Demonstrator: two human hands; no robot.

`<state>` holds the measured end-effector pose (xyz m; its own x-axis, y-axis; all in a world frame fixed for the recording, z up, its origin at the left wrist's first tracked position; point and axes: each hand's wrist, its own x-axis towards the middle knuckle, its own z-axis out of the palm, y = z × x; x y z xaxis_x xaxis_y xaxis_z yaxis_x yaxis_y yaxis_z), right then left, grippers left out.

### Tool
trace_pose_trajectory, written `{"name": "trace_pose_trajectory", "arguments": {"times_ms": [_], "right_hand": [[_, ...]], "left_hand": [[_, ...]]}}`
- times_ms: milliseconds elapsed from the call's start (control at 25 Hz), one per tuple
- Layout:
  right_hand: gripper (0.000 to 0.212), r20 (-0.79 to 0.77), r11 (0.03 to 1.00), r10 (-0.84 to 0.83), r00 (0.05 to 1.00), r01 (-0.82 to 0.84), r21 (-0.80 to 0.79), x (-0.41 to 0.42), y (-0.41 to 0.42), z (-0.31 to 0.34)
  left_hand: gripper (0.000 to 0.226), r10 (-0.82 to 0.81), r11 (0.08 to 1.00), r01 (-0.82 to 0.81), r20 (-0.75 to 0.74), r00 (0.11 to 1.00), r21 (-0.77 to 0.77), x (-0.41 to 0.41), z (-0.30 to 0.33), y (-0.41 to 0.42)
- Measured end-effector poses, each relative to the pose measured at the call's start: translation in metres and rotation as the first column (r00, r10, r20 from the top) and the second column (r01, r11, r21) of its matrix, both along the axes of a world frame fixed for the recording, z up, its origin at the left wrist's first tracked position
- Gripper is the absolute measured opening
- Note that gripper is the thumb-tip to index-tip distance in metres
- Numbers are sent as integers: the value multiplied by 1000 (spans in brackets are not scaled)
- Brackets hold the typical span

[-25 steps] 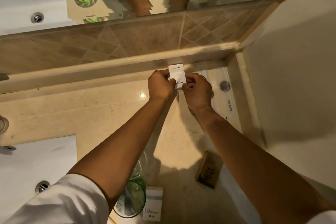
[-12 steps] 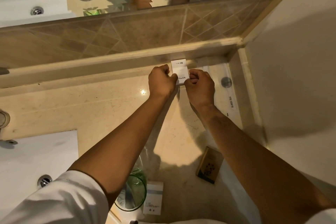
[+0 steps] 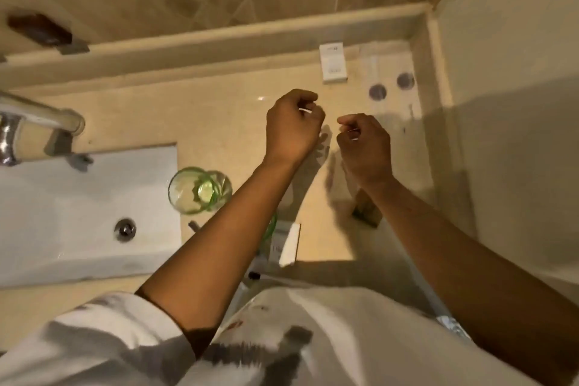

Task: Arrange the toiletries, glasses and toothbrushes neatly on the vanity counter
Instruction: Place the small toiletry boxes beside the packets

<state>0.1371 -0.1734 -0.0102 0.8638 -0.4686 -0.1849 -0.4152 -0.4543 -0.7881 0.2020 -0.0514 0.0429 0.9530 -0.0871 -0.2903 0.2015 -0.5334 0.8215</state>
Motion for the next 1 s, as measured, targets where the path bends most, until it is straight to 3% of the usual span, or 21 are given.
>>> {"name": "trace_pose_trajectory", "arguments": {"times_ms": [160,480,640,760,880,1000], "right_hand": [[17,-58,985,150,987,-154,-73,-81,35,1],[33,-297,963,267,917,-262,58,-161,81,-28],[29,-306,961,276,911,-265,79,-169,96,-35],[34,-329,972,235,914,-216,94,-166,103,-35],[37,-375,963,239,896,-168,213,-166,106,-36],[30,-356,966,222,908,-155,207,-167,110,-36]], "left_hand": [[18,-52,997,54,36,998,-58,-95,11,38],[12,36,999,-31,-176,984,34,-217,-23,107],[21,147,977,-117,-171,974,176,-233,-40,130],[23,44,964,-25,-68,997,263,-228,-47,128],[7,-8,956,42,-120,993,291,-222,-53,118],[20,-13,961,54,-150,989,272,-220,-59,112]]}}
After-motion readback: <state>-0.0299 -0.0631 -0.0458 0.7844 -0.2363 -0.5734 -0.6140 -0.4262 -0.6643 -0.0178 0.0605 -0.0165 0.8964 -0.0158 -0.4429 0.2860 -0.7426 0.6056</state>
